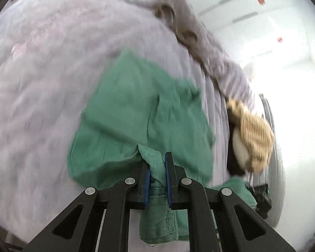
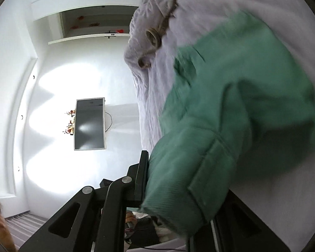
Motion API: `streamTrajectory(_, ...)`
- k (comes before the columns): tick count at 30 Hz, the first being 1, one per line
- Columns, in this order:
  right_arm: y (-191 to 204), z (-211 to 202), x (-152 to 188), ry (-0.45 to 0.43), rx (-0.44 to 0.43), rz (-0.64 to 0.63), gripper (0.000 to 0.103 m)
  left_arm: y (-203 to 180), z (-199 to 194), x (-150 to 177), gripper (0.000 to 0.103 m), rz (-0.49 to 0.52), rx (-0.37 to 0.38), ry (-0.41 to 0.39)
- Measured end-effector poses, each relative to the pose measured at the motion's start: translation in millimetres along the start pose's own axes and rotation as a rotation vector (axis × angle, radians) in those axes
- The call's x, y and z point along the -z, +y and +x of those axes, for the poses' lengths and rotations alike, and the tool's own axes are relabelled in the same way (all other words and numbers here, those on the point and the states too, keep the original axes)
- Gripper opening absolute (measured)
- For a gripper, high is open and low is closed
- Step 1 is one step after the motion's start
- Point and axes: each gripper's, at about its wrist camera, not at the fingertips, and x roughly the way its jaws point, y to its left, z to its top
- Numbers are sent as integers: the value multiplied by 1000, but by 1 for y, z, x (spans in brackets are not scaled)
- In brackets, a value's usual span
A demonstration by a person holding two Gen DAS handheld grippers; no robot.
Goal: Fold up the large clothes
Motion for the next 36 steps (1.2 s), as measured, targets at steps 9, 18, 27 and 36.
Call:
streamTrajectory(9,-56,68,-116,-59,204,78,14,-19,87,-109,13,62,-126,-91)
streamTrajectory(18,-105,94,-128,-145,178,195,34,0,169,-136,24,196,-296,-22)
streamTrajectory(27,-42,61,-114,-255,329,-55,60,-11,116,-129,95,254,-294,-170)
streamTrajectory(36,-41,91,-124,-210,721,-280,41,-45,175,-95,95,465,-326,-60)
